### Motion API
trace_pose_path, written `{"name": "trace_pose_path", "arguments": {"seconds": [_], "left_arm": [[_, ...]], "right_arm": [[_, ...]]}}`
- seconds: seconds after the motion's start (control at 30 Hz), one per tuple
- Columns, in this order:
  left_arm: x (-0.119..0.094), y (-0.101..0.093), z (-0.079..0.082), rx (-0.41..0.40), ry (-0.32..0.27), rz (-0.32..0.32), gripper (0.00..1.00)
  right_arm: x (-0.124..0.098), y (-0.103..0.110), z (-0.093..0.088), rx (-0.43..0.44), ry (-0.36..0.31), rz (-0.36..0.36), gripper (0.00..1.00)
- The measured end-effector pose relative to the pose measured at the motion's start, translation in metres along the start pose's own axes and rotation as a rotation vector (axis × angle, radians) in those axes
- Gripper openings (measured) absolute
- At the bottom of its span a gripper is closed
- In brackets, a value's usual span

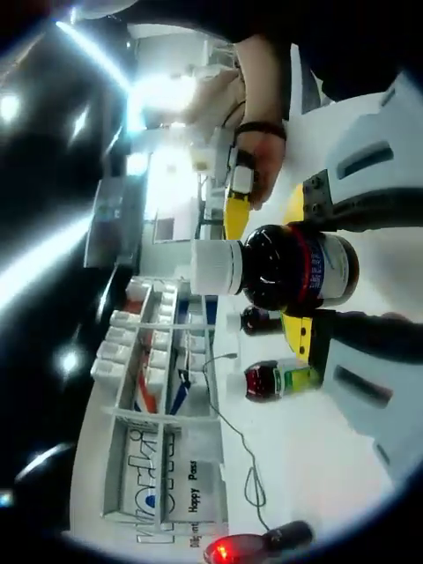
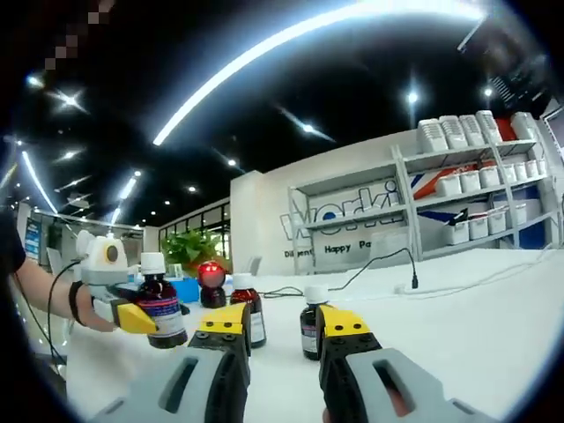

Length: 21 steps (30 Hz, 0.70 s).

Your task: Rotate the medicine bottle to make it face forward pick up the medicine bottle inspect the drug traceability code place the medicine on the table

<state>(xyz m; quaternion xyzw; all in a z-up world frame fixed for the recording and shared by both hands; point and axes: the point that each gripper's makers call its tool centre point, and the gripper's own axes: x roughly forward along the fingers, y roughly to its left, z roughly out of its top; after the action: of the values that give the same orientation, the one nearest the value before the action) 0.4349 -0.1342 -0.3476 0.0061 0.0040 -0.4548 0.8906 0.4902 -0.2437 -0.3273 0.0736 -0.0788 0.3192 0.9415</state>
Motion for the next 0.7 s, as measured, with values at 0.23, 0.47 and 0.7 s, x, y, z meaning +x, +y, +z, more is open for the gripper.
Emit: {"name": "trace_pose_path", "arguments": {"seconds": [0.23,0.47,0.7], "left_arm": [[0.013,-0.050,-0.023,0.032,0.071,-0.155,0.24],[0.021,-0.077,-0.031,0.048,0.097,-0.257,0.24],[0.022,-0.090,-0.037,0.021,0.105,-0.314,0.24]], "right_arm": [[0.000,0.003,0.000,-0.004,0.000,0.003,0.26],[0.001,0.005,0.000,-0.011,0.001,0.012,0.27],[0.001,0.006,-0.001,-0.010,0.003,0.011,0.27]]}}
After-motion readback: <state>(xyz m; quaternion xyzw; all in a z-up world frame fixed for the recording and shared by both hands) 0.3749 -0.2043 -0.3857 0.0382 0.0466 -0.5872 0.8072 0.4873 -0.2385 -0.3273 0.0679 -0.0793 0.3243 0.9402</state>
